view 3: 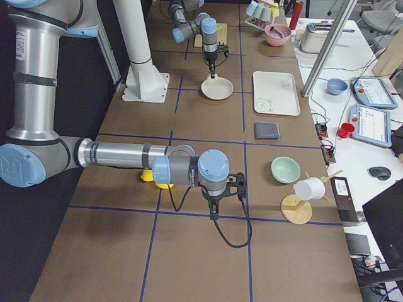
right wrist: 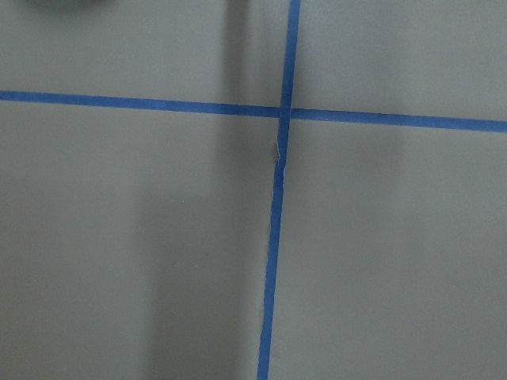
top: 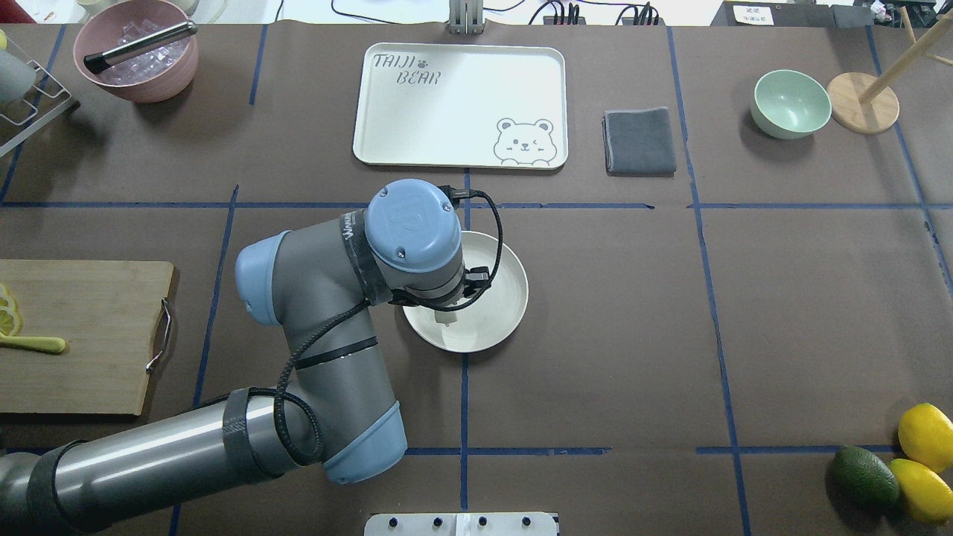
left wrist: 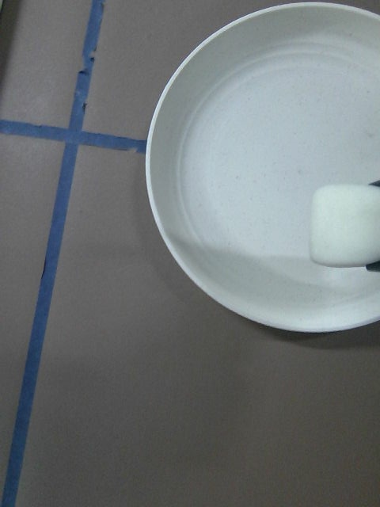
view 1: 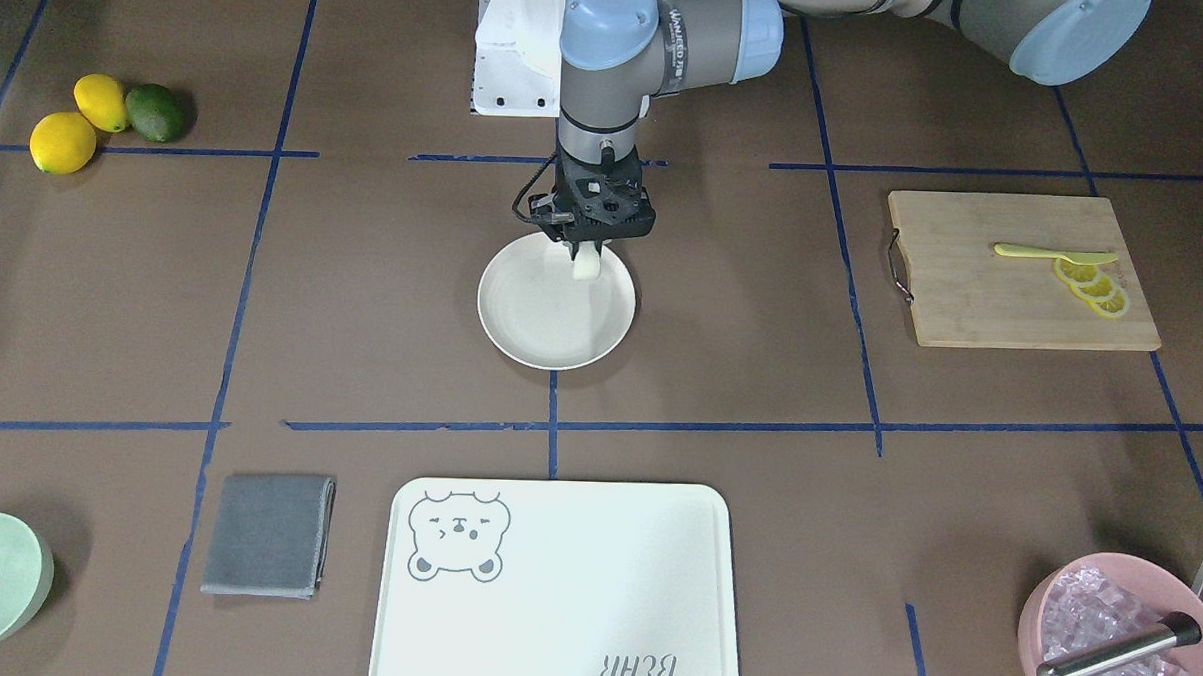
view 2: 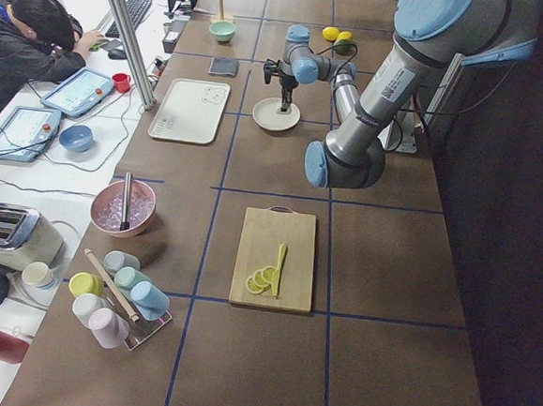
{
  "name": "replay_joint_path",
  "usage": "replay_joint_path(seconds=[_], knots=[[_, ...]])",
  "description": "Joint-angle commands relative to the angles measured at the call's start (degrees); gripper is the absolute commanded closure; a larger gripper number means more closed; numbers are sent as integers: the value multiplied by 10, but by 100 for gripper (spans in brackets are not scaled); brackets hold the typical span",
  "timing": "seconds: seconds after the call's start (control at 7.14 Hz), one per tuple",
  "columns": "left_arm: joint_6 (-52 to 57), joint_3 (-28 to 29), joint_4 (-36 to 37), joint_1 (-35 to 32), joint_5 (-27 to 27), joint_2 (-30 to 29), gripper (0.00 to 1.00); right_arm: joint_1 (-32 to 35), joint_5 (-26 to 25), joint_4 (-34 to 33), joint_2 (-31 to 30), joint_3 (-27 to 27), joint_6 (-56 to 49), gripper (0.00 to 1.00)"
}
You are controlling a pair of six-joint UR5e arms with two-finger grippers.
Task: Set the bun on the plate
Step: 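Lower the bun onto the plate and open the left gripper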
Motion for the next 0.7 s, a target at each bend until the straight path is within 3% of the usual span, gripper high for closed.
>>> replay_joint_path(seconds=[0.0, 0.42, 0.56], knots=[[1, 52, -47, 7, 10, -20, 68, 1, 1, 0, 1, 0, 0, 0], [4, 98, -90, 7, 36, -26, 68, 1, 1, 0, 1, 0, 1, 0], [5, 98, -90, 7, 36, -26, 54, 0, 1, 0, 1, 0, 1, 0]])
